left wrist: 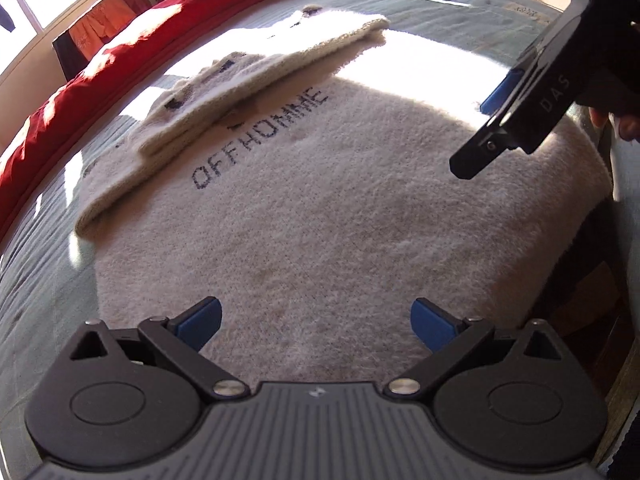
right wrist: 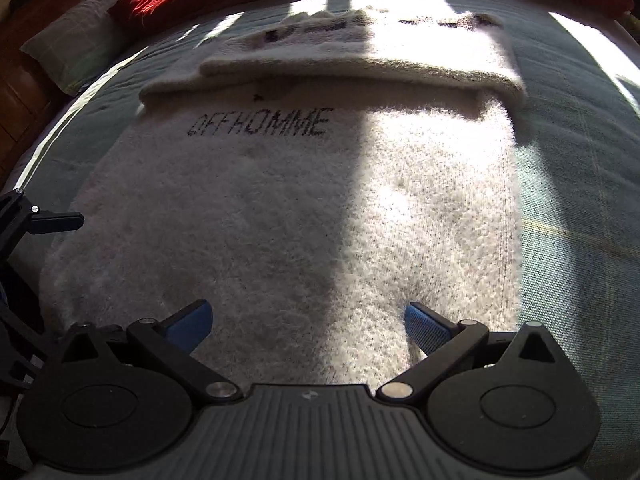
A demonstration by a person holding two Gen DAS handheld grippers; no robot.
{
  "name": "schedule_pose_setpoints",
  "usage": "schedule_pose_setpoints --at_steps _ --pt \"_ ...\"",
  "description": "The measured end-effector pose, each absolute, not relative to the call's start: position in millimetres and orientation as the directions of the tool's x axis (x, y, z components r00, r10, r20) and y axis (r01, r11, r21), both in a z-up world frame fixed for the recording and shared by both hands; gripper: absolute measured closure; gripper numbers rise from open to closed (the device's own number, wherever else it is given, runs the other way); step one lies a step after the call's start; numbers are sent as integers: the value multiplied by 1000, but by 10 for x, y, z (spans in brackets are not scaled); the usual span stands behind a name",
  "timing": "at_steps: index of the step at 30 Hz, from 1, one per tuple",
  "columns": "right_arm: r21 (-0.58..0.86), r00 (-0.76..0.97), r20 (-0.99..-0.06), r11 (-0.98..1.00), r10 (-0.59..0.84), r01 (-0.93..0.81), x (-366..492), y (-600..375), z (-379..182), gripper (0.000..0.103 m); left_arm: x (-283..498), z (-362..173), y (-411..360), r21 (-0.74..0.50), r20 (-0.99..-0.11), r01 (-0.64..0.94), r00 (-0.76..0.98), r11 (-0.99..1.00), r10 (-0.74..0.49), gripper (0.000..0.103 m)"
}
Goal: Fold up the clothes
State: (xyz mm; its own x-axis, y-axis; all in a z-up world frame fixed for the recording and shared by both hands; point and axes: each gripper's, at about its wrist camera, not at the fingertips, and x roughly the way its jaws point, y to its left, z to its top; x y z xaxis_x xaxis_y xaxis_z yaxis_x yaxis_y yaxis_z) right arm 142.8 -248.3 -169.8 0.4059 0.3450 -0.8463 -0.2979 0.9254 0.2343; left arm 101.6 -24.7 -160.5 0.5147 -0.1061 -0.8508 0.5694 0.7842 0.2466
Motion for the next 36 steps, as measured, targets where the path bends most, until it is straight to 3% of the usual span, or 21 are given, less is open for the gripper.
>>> schedule_pose_setpoints --at_steps 6,16,22,36 --pt "178 442 -838 927 319 -330 1320 -2436 -1740 0 1063 -1694 -144 150 -874 519 468 842 -133 0" --pt "179 437 -835 917 334 -357 1313 -2459 -1726 0 1113 -1660 -188 159 -887 526 447 836 -112 0" --pt "175 459 -820 914 342 -367 1367 -2539 -1448 0 968 -1457 -277 316 -819 572 567 757 -87 1" --pt "-215 563 -809 805 170 -552 1464 -2604 -833 0 547 -1536 -477 537 -750 703 651 467 -118 1"
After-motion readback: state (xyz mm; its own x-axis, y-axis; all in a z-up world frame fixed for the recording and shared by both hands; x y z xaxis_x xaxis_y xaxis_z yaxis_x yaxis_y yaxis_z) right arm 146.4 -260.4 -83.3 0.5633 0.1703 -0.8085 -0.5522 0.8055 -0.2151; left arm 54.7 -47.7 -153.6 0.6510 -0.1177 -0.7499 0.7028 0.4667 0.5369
